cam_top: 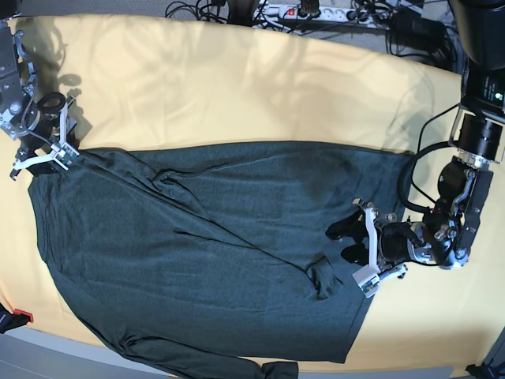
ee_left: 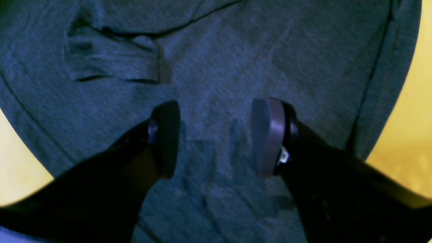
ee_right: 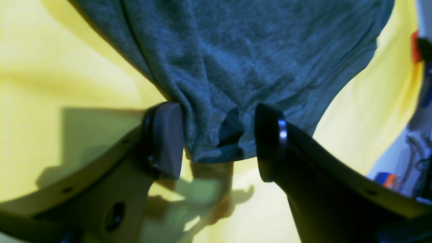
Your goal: Fold the T-shirt properly
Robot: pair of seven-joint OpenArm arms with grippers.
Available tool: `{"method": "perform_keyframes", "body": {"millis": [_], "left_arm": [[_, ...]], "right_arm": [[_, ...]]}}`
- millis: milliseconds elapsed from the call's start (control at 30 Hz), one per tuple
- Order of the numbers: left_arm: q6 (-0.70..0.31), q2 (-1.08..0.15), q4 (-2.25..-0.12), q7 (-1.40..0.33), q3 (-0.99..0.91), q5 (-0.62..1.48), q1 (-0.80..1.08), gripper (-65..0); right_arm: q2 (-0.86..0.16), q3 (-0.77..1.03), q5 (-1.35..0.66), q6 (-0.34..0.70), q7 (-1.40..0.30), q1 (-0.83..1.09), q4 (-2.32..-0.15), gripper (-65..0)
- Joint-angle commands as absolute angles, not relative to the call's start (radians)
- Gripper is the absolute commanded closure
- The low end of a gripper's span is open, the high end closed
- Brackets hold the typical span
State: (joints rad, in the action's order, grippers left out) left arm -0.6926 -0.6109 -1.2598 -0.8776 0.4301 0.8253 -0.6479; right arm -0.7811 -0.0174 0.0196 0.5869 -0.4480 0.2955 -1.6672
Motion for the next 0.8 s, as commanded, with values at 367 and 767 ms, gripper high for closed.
{"method": "perform_keyframes", "body": {"millis": [367, 767], "left_arm": [[-0.698, -0.621, -1.273, -0.834, 0.419, 0.835, -0.566, -33.8], [-0.698, -0.650, -1.310, -0.838, 0.419, 0.847, -0.562, -33.8]], "right_arm": [[-0.801, -0.048, 0.084, 0.541, -0.457, 0.291, -1.666, -34.2], [-0.846, -0.048, 0.102, 0.488, -0.484, 0.308, -1.664, -34.2]]}}
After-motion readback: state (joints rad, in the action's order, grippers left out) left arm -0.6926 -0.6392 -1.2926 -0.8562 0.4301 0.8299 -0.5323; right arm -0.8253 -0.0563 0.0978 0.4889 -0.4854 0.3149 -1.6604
